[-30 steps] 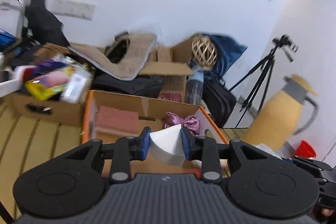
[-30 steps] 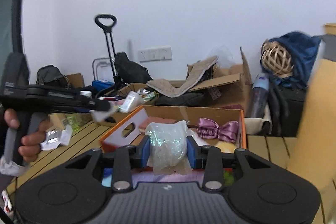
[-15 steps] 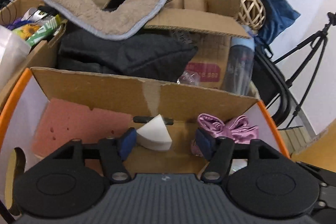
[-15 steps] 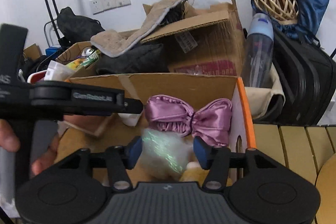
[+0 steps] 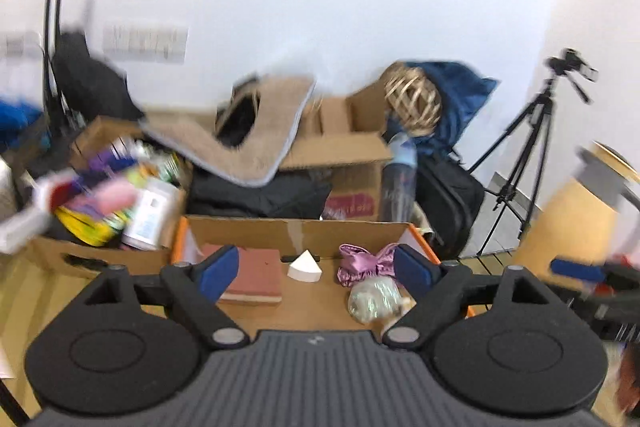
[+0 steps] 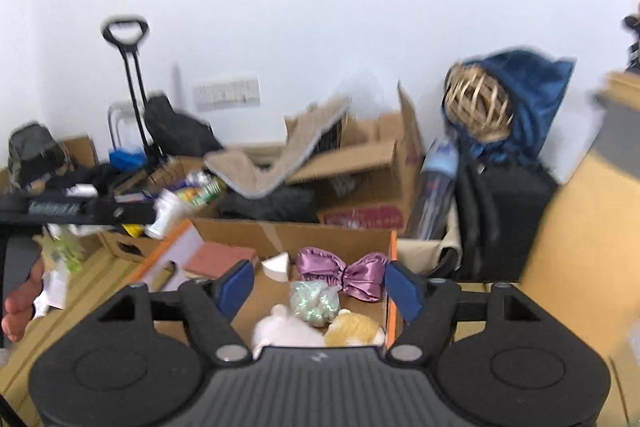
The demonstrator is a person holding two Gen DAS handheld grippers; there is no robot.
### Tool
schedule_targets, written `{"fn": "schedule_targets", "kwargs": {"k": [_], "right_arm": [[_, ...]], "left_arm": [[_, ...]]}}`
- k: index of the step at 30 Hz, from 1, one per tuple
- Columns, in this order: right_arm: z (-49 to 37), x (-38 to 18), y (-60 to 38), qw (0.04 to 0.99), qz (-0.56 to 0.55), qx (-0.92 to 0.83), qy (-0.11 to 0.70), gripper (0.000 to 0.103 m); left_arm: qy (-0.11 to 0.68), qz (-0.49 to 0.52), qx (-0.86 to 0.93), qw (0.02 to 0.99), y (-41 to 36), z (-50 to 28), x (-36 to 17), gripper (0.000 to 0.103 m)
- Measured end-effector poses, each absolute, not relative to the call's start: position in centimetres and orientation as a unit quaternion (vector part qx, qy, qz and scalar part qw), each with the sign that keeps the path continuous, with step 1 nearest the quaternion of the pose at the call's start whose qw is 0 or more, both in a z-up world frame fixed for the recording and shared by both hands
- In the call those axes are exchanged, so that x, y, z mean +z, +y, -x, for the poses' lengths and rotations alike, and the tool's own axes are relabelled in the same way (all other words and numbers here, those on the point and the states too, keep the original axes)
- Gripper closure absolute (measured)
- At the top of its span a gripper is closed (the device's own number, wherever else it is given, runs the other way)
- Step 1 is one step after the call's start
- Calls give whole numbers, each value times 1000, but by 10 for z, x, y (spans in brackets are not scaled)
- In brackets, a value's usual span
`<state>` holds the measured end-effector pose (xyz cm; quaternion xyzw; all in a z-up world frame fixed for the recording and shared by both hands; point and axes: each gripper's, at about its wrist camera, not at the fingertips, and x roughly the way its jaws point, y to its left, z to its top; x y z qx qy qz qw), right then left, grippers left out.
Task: Organize soft objects
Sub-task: 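Carry the bag and foam wedge into the cardboard box and open both grippers, then withdraw both grippers back over the table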
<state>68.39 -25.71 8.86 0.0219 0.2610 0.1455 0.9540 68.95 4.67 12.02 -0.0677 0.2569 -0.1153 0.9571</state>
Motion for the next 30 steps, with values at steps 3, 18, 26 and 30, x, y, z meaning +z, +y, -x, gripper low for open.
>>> {"fn": "schedule_targets", "kwargs": {"k": [3,18,26,30], "right_arm": [[-624,99,-263,960,-29,148,237,27],[-380,48,-250,971,-7,132,201,18],[-314,34,-239,972,4,134,193,12],[-316,31,-235,972,12,128,199,12]], "left_arm": [[223,45,-120,966,51,-625,127,13],[118,-59,-52,990,79,-364,60,1],[131,-25,-36,990,80,-309,36,0],[138,-17,-34,990,81,-313,28,0]]}}
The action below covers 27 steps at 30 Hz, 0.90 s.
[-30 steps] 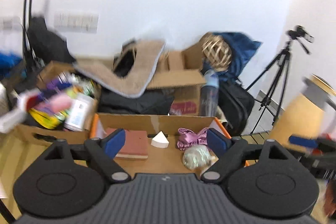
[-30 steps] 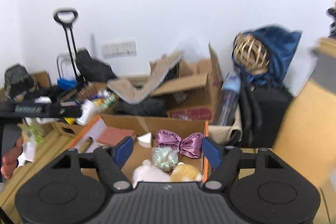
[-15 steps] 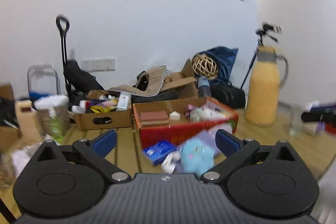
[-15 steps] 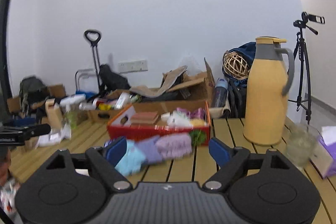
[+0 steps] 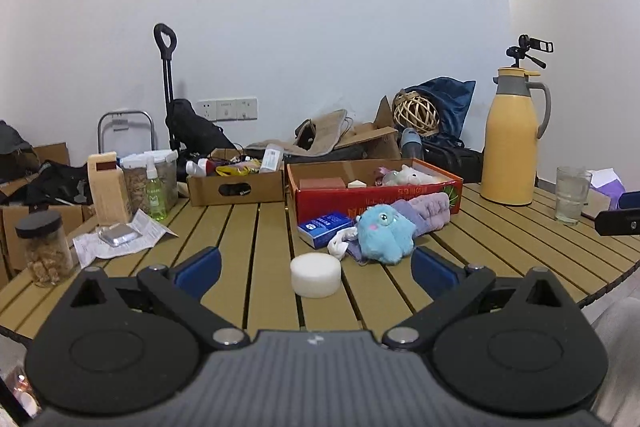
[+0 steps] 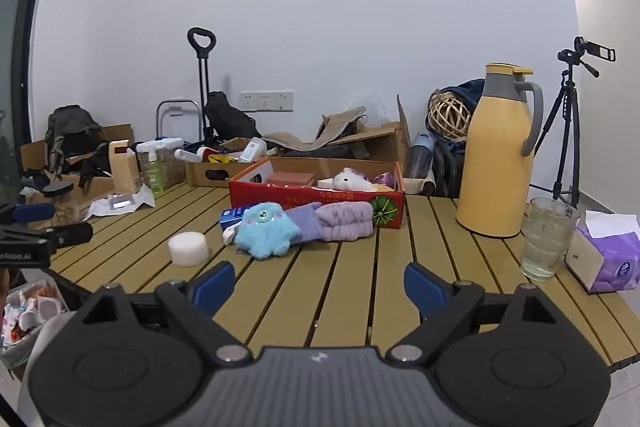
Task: Organize soft objects
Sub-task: 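Withdraw both grippers back over the table, then grasp the white foam cylinder with the left gripper while the right grasps the white cloth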
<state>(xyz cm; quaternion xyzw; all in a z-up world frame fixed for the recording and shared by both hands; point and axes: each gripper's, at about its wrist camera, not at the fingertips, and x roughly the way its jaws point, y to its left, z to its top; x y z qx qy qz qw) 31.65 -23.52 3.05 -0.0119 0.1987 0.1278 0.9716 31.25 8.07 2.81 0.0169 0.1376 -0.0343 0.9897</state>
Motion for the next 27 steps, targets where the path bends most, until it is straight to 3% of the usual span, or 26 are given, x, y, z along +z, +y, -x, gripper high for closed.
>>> {"fn": "schedule_targets", "kwargs": {"k": [14,23,24,25,27], "right_arm": [[-394,-1,-221,963,-30,150,223,14],[-482,-7,-160,956,-5,188,226,36],[-490,-6,-150,956,1,195,219,41],[-501,-4,-139,953,9,207,221,43],[-523,-7,-113,942,29,236,237,60]], "left_arm": [[186,9,-23,982,78,-396,-6,0],[254,27,-19,967,87,-486,-40,2],[255,29,-20,966,89,-490,-42,12],[261,39,-21,964,92,-494,-45,36],[262,76,-60,960,102,-495,-47,50]]}}
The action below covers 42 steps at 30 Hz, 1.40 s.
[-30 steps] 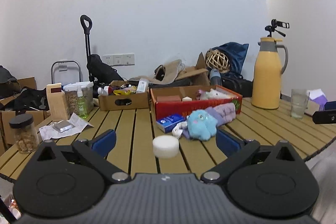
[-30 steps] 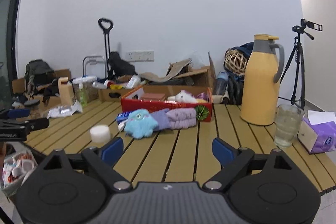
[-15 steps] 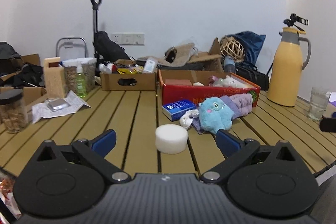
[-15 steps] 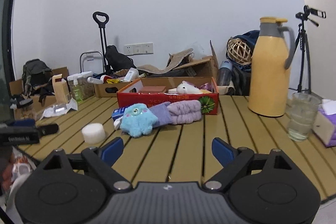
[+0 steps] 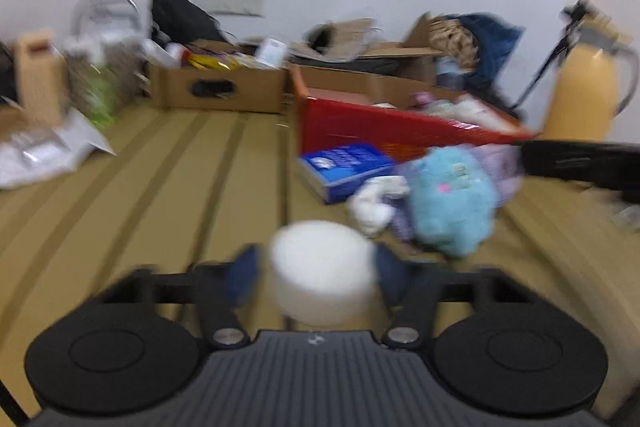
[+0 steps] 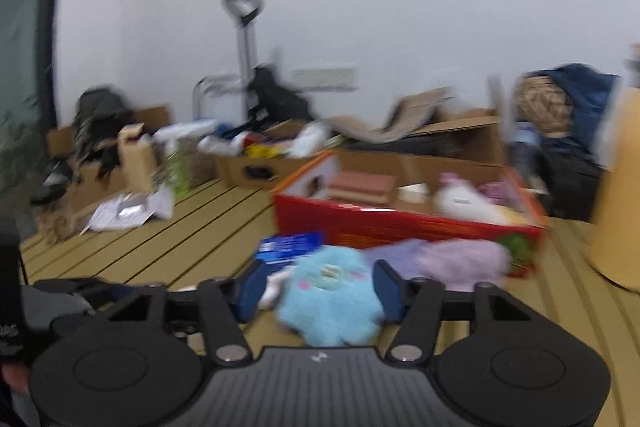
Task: Organize soft objects
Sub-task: 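Grasp the white foam cylinder with the left gripper while the right grasps the white cloth, then carry the foam cylinder and white cloth into the box and open both grippers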
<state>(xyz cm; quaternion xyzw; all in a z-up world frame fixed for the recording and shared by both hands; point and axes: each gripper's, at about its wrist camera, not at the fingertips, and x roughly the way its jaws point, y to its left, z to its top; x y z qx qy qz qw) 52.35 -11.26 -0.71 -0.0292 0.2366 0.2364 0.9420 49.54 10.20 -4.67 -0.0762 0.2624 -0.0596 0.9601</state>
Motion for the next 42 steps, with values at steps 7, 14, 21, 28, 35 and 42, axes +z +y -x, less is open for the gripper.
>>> {"fn": "schedule_targets", "kwargs": {"k": [7,14,21,28,35,42], "right_arm": [[-572,-43,-34,926,101,241,272,77],[-580,-75,-3,918,173,212,286,94],[-523,-32,-26,922,119,288,229,95],[-458,2,-91,931,78,281,218,95],[-467,20,-159,946,52,245,206,95],[-590,49,-177,935,7,267,232,94]], "left_arm": [[217,117,3,969,134,-477,-42,52],[227,149,24,962,155,-479,-45,52],[207,118,35,971,150,-463,-38,52],[197,92,-5,976,118,-431,-17,52],[173,49,-56,982,87,-469,30,52],[226,56,-113,966,73,-611,70,51]]}}
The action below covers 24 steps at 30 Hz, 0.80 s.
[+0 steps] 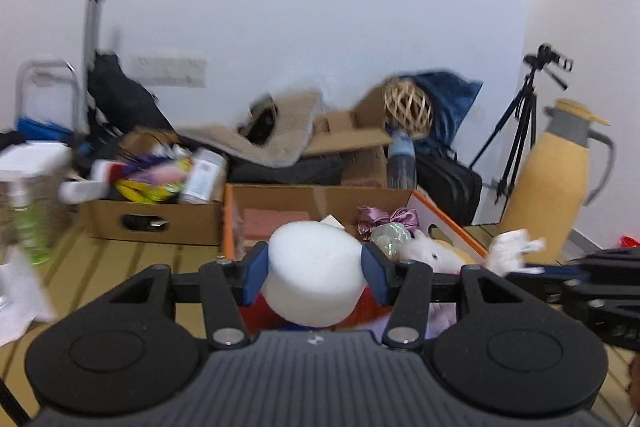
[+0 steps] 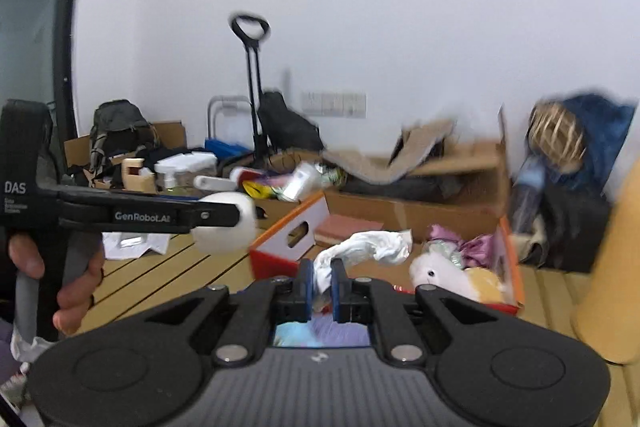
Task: Organize soft objects
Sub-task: 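Carry the foam cylinder and white cloth into the box and open both grippers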
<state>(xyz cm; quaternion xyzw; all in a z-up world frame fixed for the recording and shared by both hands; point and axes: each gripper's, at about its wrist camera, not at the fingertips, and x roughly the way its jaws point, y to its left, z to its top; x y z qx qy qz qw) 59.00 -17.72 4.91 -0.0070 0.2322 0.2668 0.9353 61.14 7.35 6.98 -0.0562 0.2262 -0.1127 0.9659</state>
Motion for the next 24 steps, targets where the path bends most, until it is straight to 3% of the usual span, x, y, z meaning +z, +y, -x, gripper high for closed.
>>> {"fn": "schedule_targets", "kwargs": {"k": [5,7,8,10,11,13,17,24], "right_arm": [[-744,21,-145,894,-58,262,358,94],[-794,4,-131,891,-58,233,385,94],[-816,-6,-126,887,-63,221,401,90],[-853,-25,-118,877,-75,196,432,81],[-866,-31,-114,872,-76,190,444,70],[-879,-38,-111,874,-71,180,446,70],[-874,-25,-122,886,-93,178,419,61],[-812,46,-164,910,-77,189,361,54]], "left_arm": [[330,28,-107,937,63,-728,40,51],[350,9,-103,931,61,-756,27,46],[354,2,-101,930,60,-766,22,45],[352,-13,-98,931,61,-777,17,31],[350,-19,-103,931,62,-781,17,30],[343,-18,-116,932,69,-783,20,26],[323,2,-122,939,83,-770,37,26],[278,16,-105,955,99,-714,94,26]]}}
